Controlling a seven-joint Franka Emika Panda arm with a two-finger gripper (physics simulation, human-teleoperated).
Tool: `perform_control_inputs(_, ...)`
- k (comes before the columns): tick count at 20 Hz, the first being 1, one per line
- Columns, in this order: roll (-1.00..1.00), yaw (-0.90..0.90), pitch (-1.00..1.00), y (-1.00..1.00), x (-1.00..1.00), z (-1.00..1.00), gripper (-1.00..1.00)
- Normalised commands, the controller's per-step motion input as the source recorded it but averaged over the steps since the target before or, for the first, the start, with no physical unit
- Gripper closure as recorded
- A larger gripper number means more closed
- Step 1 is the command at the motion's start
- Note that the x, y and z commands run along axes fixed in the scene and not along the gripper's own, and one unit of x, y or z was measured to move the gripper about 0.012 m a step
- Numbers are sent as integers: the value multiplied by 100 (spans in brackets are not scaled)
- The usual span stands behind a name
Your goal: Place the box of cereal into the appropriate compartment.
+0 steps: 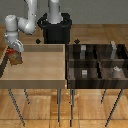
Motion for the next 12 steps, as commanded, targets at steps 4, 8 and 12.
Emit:
perform_control_inputs(4, 0, 0, 0, 0, 0, 0, -100)
perform_control_inputs(8, 0, 0, 0, 0, 0, 0, -100)
perform_control_inputs(12, 0, 0, 0, 0, 0, 0, 100)
